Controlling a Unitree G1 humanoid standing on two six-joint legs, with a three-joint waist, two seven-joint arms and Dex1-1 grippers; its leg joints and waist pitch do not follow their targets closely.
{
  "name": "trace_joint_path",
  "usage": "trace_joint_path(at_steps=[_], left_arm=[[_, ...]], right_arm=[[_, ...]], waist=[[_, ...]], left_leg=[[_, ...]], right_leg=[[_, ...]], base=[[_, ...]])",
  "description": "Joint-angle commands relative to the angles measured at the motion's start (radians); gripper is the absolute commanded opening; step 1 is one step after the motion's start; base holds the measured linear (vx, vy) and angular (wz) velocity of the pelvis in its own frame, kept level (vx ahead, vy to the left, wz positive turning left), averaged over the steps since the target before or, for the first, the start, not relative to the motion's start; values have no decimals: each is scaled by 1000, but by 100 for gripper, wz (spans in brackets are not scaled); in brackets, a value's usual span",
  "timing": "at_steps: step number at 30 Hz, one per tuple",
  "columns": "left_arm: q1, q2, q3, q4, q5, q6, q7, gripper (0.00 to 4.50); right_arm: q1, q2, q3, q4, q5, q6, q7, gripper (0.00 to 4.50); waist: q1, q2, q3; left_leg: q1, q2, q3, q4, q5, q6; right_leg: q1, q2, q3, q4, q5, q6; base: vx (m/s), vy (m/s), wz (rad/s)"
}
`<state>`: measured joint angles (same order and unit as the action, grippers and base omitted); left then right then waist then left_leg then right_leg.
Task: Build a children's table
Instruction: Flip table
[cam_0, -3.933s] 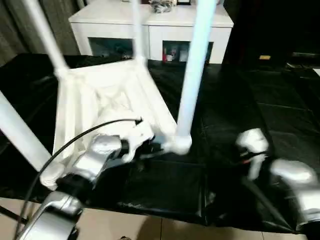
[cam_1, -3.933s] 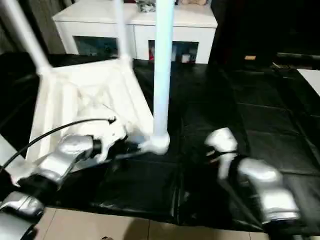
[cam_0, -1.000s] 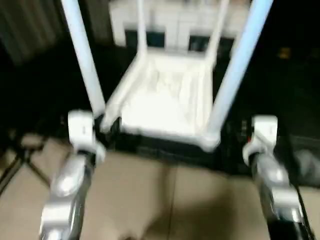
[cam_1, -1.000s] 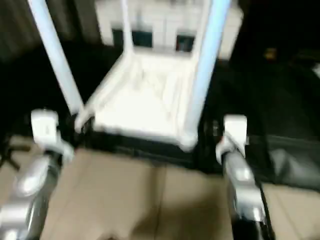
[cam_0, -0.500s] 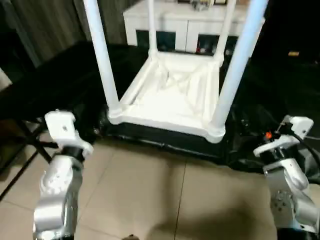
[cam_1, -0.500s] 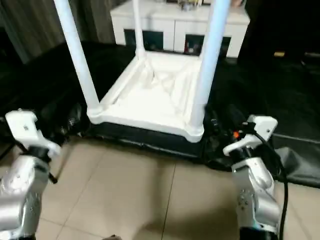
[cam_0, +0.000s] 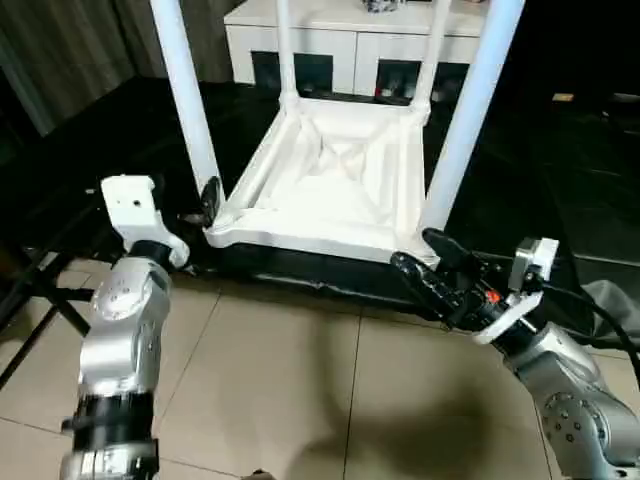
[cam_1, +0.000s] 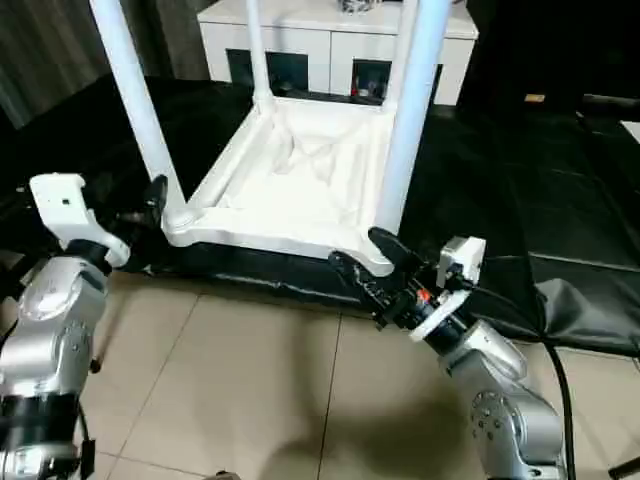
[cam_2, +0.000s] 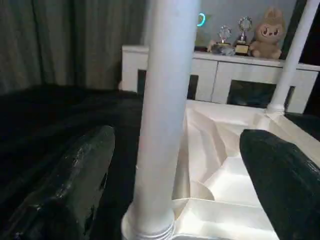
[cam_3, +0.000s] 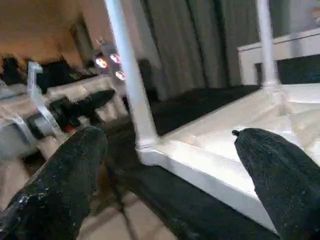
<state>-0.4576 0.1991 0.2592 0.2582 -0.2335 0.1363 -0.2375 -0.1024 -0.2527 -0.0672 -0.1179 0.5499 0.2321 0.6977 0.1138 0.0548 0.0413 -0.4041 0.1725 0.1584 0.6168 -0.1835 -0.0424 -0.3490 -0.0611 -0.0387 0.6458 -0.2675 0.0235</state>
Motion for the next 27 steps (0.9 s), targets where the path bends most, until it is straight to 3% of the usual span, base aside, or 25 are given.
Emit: trace_joint_path(at_steps=[1,2,3,4,5,7,8,9,11,13,19,27], left_arm=[[-95,33,-5,136,33,-15,14,444],[-95,33,-5,136,33,-15,14,444],[-165,50,-8,233,57,-33,40,444],[-165,50,-8,233,57,-33,40,444],[-192,58,-11,269,66,-37,49,444],[-239,67,-11,331,76,-54,57,444],[-287,79,-16,405,84,-59,52,444],[-287,79,-16,405,84,-59,52,444],[-340,95,-20,493,91,-59,58,444],[-404,114,-34,609,119,-80,70,444],[-489,131,-29,751,127,-101,58,444],[-542,124,6,849,82,-106,6,376]], right_arm=[[-42,27,38,53,-105,-34,-89,450],[-42,27,38,53,-105,-34,-89,450],[-63,50,70,68,-123,-23,-108,450],[-63,50,70,68,-123,-23,-108,450],[-72,59,84,73,-138,-27,-116,450],[-86,78,97,82,-144,-22,-132,450],[-102,93,110,96,-166,-27,-152,450],[-102,93,110,96,-166,-27,-152,450],[-125,115,117,125,-195,-48,-181,450],[-153,133,119,156,-226,-69,-212,450],[-183,145,119,169,-237,-67,-240,450],[-181,154,123,175,-236,-73,-222,450]], waist=[[-1,-10,-52],[-3,-9,-53],[-3,-12,-56],[-1,-11,-56],[-2,-17,-59],[-1,-16,-63],[0,-24,-65],[2,-21,-67],[5,-22,-76],[3,-19,-76],[3,-19,-70],[3,-17,-67]], left_leg=[[30,54,-26,-95,-220,-25],[33,50,-24,-94,-225,-30],[28,53,-28,-97,-213,-28],[30,53,-28,-96,-208,-29],[32,56,-29,-95,-188,-24],[30,54,-27,-89,-138,-9],[26,51,-25,-85,-100,5],[28,51,-24,-82,-84,10],[26,49,-21,-71,-26,32],[24,50,-22,-71,-16,48],[29,58,-20,-80,-109,26],[29,56,-18,-83,-141,21]], right_leg=[[1,-84,42,-89,-42,-167],[-1,-83,42,-90,-51,-164],[10,-88,42,-88,-35,-161],[7,-86,41,-88,-23,-158],[10,-88,41,-83,33,-162],[12,-88,39,-72,133,-171],[15,-87,38,-67,183,-176],[12,-86,38,-65,204,-176],[11,-84,37,-52,304,-178],[8,-83,32,-50,346,-183],[7,-89,36,-57,259,-203],[6,-92,37,-63,210,-219]], base=[[0,0,0],[0,0,0],[0,0,0],[0,0,0],[0,0,0],[0,0,0],[0,0,0],[0,0,0],[0,0,0],[0,0,0],[0,0,0],[0,0,0]])
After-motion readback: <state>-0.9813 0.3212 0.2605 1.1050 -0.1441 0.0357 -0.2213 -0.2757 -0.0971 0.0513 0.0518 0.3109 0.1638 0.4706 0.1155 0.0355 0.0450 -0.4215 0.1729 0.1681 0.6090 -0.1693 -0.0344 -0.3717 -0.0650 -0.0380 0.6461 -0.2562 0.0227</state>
